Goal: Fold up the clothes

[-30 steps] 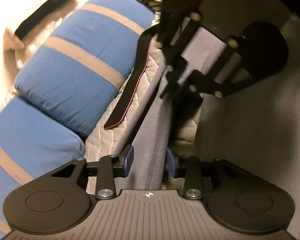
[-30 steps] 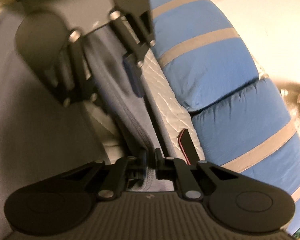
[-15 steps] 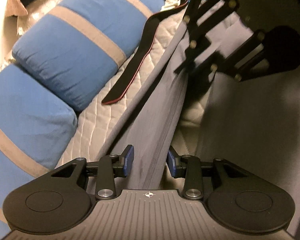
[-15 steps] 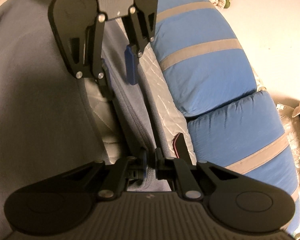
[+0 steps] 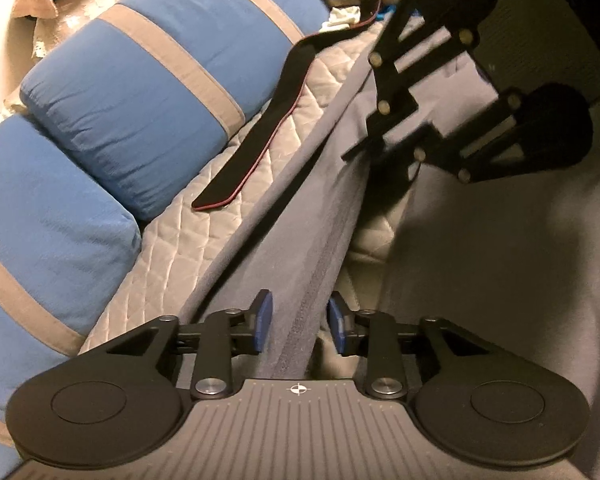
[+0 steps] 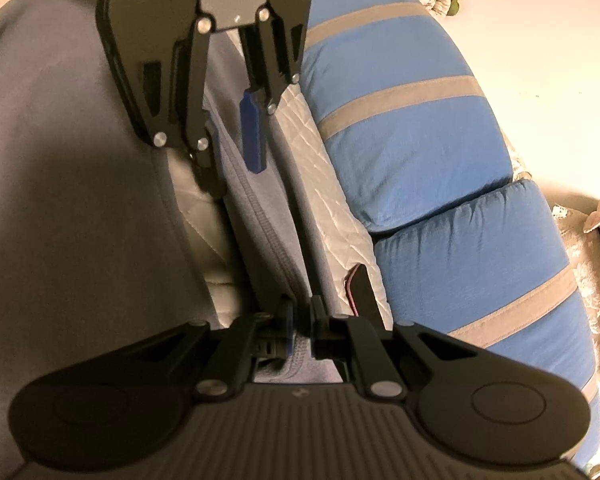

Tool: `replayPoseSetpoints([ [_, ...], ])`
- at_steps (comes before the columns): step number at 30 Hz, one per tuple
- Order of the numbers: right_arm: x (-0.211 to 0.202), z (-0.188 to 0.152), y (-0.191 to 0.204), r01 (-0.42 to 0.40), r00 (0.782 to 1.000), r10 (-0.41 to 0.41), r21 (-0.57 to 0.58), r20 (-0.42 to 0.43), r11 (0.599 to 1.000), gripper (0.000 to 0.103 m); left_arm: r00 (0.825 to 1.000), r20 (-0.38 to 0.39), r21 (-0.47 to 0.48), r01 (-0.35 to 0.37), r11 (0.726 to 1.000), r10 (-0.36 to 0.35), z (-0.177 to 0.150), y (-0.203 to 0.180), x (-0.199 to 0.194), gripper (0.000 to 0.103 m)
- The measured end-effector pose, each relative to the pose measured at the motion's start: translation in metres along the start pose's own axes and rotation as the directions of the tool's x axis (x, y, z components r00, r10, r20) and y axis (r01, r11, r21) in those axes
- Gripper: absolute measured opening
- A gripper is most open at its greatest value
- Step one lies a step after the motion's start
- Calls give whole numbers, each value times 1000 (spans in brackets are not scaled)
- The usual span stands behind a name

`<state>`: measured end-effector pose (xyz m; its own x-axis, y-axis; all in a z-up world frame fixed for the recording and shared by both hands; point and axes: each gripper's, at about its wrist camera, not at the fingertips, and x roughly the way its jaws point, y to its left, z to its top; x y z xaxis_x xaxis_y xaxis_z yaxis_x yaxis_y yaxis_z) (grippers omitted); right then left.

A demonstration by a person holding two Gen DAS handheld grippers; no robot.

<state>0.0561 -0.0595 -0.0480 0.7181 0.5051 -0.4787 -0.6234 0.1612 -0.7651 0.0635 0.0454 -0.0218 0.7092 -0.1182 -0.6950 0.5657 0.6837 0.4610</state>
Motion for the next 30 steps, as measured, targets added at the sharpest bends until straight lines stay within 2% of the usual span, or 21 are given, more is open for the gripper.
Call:
replayPoseSetpoints([
  [5, 0, 0, 1, 3, 1000, -3, -5, 1, 1000, 10, 1000, 7, -57, 22, 998, -22, -1, 9, -2, 32],
  [11, 0, -1, 2, 7, 1000, -6, -15, 3, 1000, 10, 1000, -17, -55, 16, 998, -17, -2, 12, 4, 31],
  [16, -1, -1, 3, 12, 1000, -12, -19, 7, 1000, 10, 1000, -14, -61, 0, 998, -1, -1, 14, 6, 24],
  [20, -2, 0, 3, 13, 1000, -13, -21, 9, 1000, 10, 1000, -18, -53, -13, 999, 12, -2, 13, 10, 22],
  [27, -2, 0, 2, 6, 1000, -6, -15, 9, 1000, 10, 999, -19, -31, -31, 999, 30, -3, 9, 10, 11],
  [30, -3, -1, 2, 1, 1000, -1, -7, 8, 1000, 10, 998, -1, 24, -66, 998, 66, -4, 0, 5, 8],
])
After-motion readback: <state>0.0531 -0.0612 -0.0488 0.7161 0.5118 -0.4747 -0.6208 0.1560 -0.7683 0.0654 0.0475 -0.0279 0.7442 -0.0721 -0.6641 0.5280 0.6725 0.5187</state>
